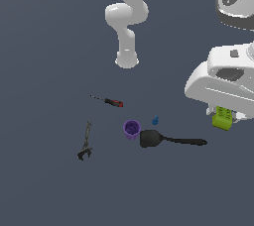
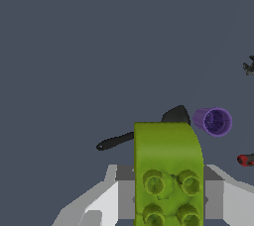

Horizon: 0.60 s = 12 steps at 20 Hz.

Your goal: Pick up a designated object from a clutter of objects.

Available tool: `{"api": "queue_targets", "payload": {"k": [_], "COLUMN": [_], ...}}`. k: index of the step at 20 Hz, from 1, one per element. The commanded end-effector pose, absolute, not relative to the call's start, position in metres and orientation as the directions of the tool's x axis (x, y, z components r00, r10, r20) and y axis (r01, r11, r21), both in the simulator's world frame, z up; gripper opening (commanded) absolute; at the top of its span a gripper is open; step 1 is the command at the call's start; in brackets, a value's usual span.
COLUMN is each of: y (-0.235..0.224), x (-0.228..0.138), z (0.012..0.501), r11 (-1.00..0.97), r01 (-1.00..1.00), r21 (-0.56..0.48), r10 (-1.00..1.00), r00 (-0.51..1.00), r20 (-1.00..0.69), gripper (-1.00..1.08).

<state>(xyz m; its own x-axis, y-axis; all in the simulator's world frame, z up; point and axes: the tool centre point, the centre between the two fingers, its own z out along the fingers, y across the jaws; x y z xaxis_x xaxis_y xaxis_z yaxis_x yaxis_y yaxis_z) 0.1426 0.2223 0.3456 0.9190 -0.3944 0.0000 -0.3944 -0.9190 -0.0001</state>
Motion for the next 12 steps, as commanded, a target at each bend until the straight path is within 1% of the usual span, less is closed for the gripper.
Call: {"api": "queue_targets", "payload": {"k": [1,12], "y": [0.2285,0.238], "x": [0.1444,0.1475], "z": [0.3504,0.357], "r11": [-0.919,-0.919], "r01": [-0.395,-0.395], "r21": [0.0,0.0], "r10": [-0.395,-0.395], "r00": [0.919,0.919], "r20": [0.0,0.0], "gripper": [-1.0,-1.0]}}
